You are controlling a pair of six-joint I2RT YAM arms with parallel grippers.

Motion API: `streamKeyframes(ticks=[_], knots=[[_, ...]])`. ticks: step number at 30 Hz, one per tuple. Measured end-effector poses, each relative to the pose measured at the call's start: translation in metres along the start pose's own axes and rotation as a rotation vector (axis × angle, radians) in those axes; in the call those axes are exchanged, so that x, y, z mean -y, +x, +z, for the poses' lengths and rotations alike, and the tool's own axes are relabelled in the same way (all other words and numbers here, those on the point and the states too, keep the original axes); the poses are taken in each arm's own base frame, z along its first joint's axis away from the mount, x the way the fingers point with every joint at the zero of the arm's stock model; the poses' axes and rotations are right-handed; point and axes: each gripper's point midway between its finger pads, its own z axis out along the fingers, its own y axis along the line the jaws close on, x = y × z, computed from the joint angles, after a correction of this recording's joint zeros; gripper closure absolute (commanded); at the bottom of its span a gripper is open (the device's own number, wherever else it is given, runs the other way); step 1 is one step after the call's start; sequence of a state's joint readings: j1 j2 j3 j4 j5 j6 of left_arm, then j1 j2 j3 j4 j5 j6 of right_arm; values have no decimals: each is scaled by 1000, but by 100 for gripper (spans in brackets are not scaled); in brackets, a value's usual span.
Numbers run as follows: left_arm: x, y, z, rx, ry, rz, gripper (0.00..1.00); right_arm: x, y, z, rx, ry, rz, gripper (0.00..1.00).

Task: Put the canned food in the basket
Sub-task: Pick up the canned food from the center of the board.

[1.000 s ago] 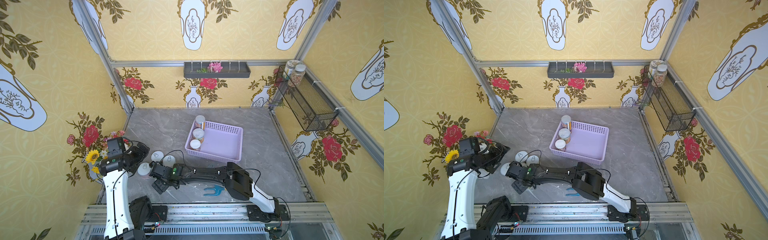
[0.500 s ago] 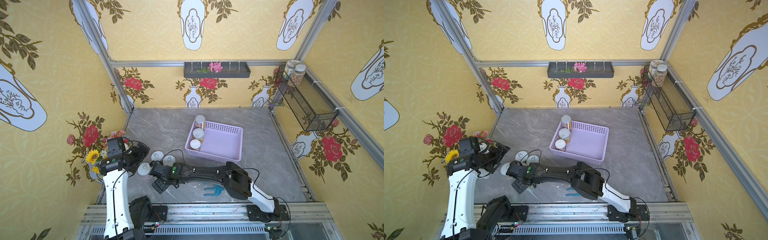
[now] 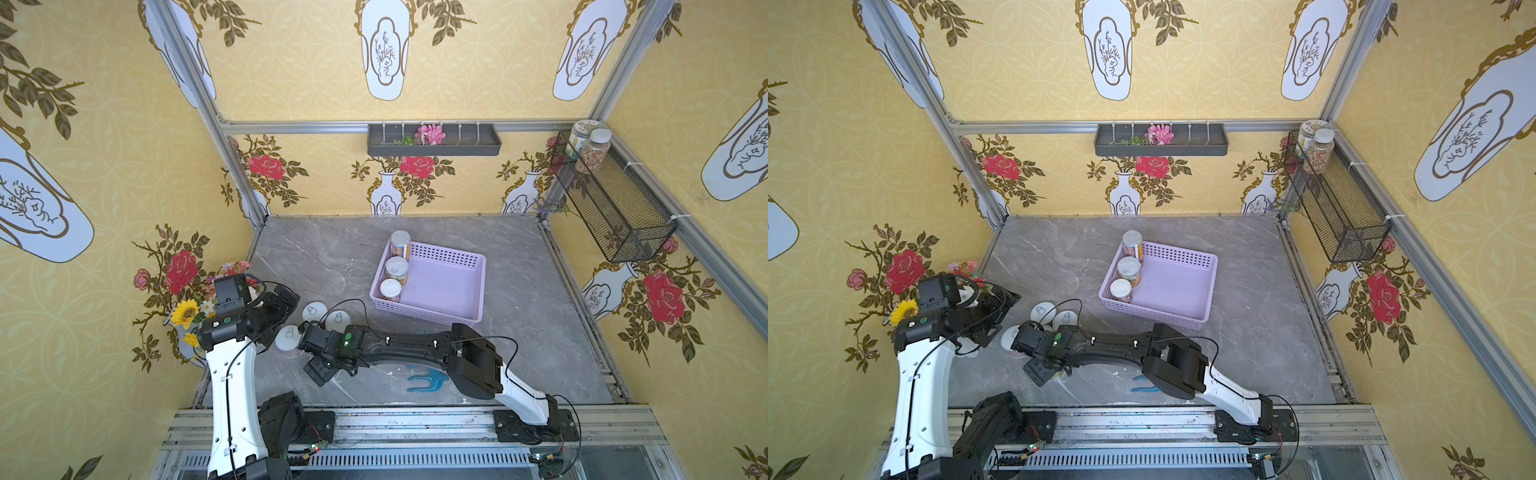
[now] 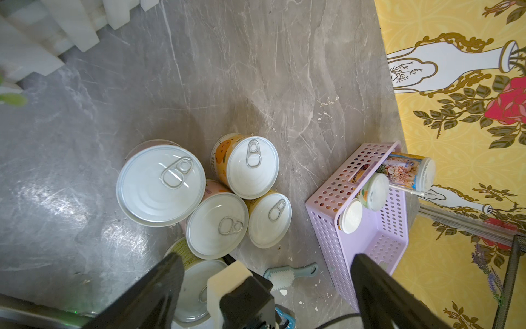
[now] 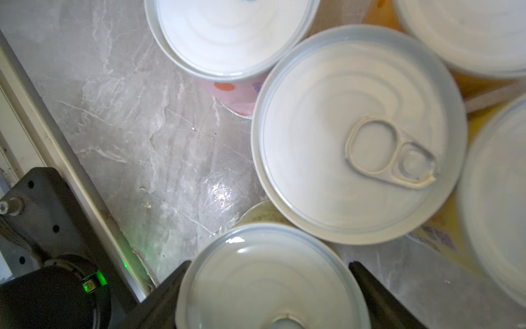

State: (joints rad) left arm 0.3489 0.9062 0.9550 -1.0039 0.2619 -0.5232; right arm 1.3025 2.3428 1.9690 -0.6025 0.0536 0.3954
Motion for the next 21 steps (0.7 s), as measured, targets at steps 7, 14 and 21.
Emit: streamKeyframes(ticks=[7,14,21], knots=[[-3,3,2,-12,-9,25,2,3,6,-9,-8,2,0,26],[9,26,10,-87,4,131,2,7,15,-59,40,-21,4,29],[42,72,30,-198,38,288,1,23,28,-109,122,-45,41,32]])
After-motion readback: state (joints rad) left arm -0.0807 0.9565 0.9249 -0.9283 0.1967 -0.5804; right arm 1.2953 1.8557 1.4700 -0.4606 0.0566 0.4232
